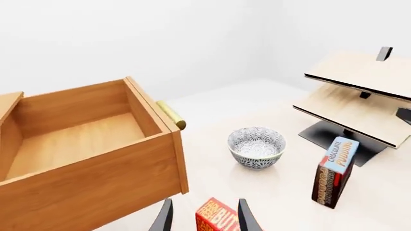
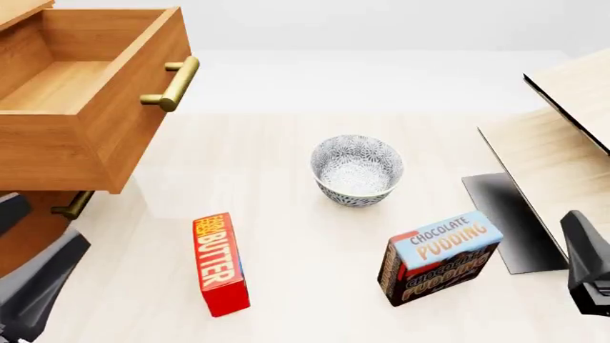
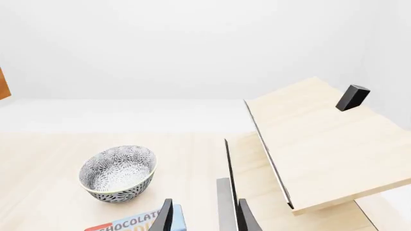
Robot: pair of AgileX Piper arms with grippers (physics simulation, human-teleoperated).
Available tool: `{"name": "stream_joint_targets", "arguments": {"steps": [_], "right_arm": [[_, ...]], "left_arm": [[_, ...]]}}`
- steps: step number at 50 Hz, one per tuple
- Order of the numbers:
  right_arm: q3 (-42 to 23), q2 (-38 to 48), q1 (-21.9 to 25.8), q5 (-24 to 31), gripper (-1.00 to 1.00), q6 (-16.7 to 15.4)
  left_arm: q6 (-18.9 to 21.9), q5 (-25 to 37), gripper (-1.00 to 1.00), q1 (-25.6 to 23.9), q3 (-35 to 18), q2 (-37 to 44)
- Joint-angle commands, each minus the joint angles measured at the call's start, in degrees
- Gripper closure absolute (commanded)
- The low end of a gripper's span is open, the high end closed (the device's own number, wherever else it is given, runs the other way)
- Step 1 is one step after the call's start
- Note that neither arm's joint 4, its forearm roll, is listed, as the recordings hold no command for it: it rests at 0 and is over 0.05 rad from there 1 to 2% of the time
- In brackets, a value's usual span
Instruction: Close the top drawer of the cabinet.
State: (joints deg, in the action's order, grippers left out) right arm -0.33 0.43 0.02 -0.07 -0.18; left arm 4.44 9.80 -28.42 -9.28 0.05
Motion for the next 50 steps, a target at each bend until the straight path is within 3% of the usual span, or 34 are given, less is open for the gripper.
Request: {"name": "stream_joint_targets", "arguments": {"steps": [1, 9, 22, 50], "right_arm": [[-0.04, 0.03, -0.01, 0.03, -1.00, 0.00], [-0.04, 0.01, 0.00, 0.02, -1.00, -0.01], [-0.04, 0.01, -0.01, 0.02, -1.00, 0.00], [-0.04, 0.02, 0.00, 0.02, -1.00, 0.01]], "left_arm": [[0.50, 0.73, -1.00, -8.55, -1.01, 0.59], [0.11, -6.04, -1.00, -14.37, -2.74, 9.24], [-0.47, -17.02, -1.00, -19.66, -3.57, 21.93], [2.39, -36.88, -1.00, -32.23, -8.25, 48.27]]}}
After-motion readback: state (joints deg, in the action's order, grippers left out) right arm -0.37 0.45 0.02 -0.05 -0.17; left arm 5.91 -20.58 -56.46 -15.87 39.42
